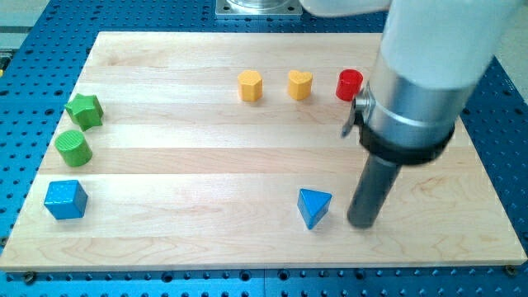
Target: Put the blue triangle at the top side of the green star
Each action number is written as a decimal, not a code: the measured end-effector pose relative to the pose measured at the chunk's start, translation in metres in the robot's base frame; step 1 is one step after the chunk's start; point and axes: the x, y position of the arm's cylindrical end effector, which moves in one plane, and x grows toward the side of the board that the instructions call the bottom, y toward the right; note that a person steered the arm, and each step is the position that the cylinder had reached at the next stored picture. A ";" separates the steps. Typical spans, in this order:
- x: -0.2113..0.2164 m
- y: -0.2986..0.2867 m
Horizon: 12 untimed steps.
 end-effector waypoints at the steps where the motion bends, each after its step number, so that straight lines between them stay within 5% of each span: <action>1: -0.008 -0.082; 3: -0.058 -0.146; 4: -0.009 -0.112; 5: -0.009 -0.060; 8: -0.120 -0.114; 11: -0.156 -0.071; 12: -0.175 -0.115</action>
